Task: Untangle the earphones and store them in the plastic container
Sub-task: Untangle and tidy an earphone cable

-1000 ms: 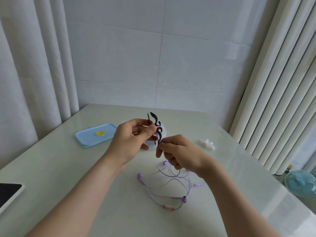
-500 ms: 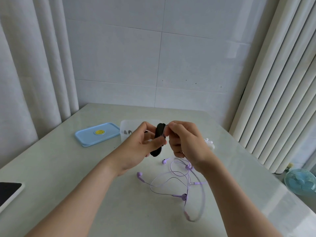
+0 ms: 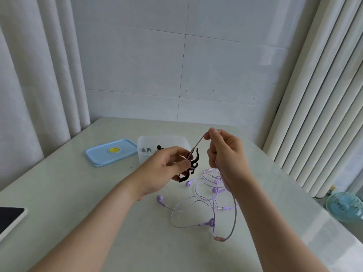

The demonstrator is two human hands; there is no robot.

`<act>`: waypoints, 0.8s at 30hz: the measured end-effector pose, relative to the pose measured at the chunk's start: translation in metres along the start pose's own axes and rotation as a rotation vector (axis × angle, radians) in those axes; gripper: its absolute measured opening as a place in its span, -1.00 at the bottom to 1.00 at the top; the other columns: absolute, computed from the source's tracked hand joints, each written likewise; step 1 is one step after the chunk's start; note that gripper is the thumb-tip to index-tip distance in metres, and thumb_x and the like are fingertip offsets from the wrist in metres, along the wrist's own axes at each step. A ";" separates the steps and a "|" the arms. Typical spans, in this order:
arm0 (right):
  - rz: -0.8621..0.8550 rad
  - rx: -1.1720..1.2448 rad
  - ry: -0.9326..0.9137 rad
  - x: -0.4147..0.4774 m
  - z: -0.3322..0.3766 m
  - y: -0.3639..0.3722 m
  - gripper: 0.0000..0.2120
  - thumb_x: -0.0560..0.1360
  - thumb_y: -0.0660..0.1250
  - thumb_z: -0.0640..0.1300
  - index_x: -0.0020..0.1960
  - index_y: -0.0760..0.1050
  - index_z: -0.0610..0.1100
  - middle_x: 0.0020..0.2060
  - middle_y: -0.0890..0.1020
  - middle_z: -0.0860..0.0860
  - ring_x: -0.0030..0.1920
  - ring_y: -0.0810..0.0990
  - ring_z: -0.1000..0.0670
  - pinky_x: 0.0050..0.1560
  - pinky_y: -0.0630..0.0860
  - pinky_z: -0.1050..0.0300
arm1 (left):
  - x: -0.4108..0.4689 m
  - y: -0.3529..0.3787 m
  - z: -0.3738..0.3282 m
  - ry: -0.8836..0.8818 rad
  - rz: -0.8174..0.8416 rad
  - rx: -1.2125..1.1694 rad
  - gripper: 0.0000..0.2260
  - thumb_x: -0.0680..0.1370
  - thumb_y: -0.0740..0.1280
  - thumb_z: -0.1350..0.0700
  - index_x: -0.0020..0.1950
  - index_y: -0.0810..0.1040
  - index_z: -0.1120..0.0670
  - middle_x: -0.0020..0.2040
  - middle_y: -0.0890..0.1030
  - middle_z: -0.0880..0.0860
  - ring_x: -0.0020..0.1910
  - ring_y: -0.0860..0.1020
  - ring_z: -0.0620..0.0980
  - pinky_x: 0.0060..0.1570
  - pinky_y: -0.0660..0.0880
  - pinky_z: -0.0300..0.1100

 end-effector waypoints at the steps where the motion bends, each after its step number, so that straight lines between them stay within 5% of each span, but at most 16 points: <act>1: 0.008 0.015 -0.019 0.000 -0.001 0.000 -0.73 0.74 0.23 -0.08 -0.08 0.54 -0.17 -0.48 0.23 0.03 -0.48 0.16 0.00 -0.44 0.16 0.19 | 0.000 0.000 0.000 -0.004 0.004 -0.009 -0.83 0.69 0.36 0.10 0.27 0.63 0.06 0.09 0.75 0.09 -0.01 0.68 0.06 0.00 0.63 -0.10; 8: -0.027 -0.030 -0.047 0.003 -0.008 0.001 -0.71 0.76 0.18 -0.04 -0.03 0.50 -0.18 -0.44 0.19 -0.01 -0.43 0.10 0.00 -0.37 0.03 0.00 | -0.001 0.000 -0.003 0.012 0.044 -0.077 -0.78 0.66 0.39 0.11 0.28 0.63 0.11 0.08 0.76 0.12 -0.03 0.68 0.01 -0.03 0.61 -0.13; 19: -0.033 -0.431 0.148 0.004 -0.019 -0.011 -0.73 0.65 0.36 -0.03 -0.14 0.71 -0.11 -0.57 0.24 0.07 -0.52 0.20 -0.02 -0.44 0.23 0.23 | -0.001 -0.001 -0.010 0.107 -0.101 -0.246 -0.75 0.58 0.45 0.28 0.26 0.66 0.20 0.12 0.75 0.18 0.17 0.72 0.13 0.19 0.66 0.03; 24: 0.033 -0.729 0.048 0.003 -0.024 0.000 -0.69 0.64 0.35 -0.01 -0.26 0.64 -0.02 -0.60 0.36 0.10 -0.57 0.25 0.07 -0.53 0.20 0.27 | -0.001 -0.004 -0.010 0.099 -0.124 -0.302 -0.70 0.54 0.46 0.15 0.27 0.68 0.16 0.16 0.75 0.15 0.17 0.72 0.15 0.12 0.68 0.05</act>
Point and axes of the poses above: each hand's wrist, its own x-axis towards the middle knuckle, its own y-axis out of the palm, z = x × y, the point moved 2 cm from there along x, towards the middle knuckle
